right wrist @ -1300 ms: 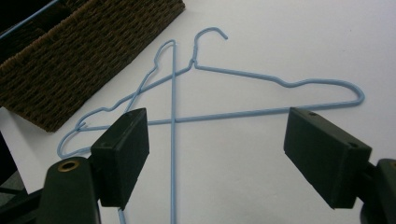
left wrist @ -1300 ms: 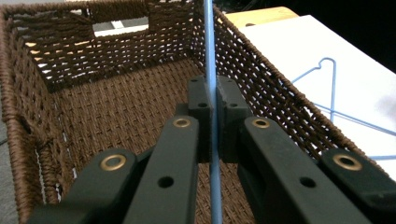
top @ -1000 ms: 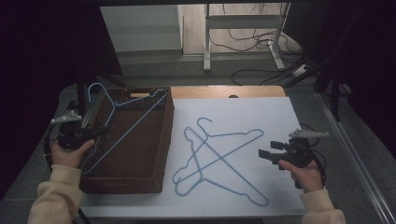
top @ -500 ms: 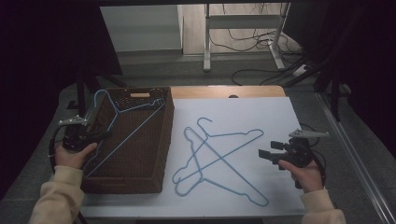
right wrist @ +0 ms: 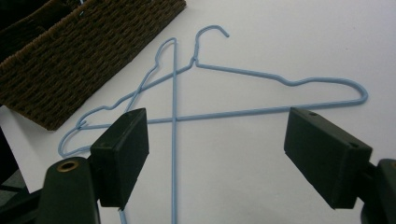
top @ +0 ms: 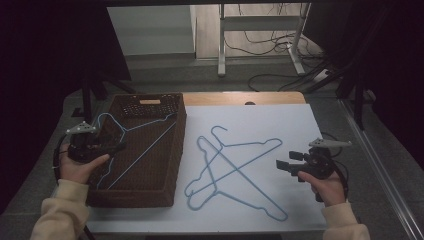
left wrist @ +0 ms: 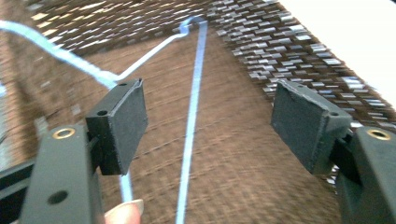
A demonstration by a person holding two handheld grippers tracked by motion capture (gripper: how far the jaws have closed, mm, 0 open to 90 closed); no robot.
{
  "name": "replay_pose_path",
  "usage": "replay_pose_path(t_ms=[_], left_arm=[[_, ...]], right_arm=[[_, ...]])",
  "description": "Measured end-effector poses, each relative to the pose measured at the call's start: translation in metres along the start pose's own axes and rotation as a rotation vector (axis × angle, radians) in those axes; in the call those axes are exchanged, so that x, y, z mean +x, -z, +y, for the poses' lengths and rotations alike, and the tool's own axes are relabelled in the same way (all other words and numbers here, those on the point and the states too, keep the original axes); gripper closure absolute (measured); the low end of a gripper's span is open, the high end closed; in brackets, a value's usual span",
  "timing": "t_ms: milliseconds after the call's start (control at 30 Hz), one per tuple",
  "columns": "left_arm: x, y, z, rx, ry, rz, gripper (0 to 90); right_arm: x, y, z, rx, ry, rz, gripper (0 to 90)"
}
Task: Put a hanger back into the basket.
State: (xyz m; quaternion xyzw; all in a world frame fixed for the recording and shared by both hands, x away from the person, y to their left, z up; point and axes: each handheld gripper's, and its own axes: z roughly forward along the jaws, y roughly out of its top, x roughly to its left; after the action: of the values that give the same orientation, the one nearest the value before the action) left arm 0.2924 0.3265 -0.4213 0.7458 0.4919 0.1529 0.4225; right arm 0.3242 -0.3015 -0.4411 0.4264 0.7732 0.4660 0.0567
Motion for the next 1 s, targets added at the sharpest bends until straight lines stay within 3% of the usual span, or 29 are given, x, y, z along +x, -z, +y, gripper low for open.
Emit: replay_pose_path(t_ms=[233, 633, 1000], left_arm=[[-0.027, 0.0, 0.002, -0.012, -0.05, -0.101, 24.8], [-0.064, -0.011, 0.002, 0.009, -0.103, -0.205, 22.9], [-0.077, -0.015, 0.001, 0.01, -0.117, -0.213, 22.5]], right_arm=[[-0.003, -0.003, 0.001, 0.005, -0.003, 0.004, 21.7], [-0.003, 0.002, -0.001, 0.003, 0.002, -0.008, 21.2], [0.0, 0.001, 0.0, 0.001, 0.031, -0.011, 21.1]])
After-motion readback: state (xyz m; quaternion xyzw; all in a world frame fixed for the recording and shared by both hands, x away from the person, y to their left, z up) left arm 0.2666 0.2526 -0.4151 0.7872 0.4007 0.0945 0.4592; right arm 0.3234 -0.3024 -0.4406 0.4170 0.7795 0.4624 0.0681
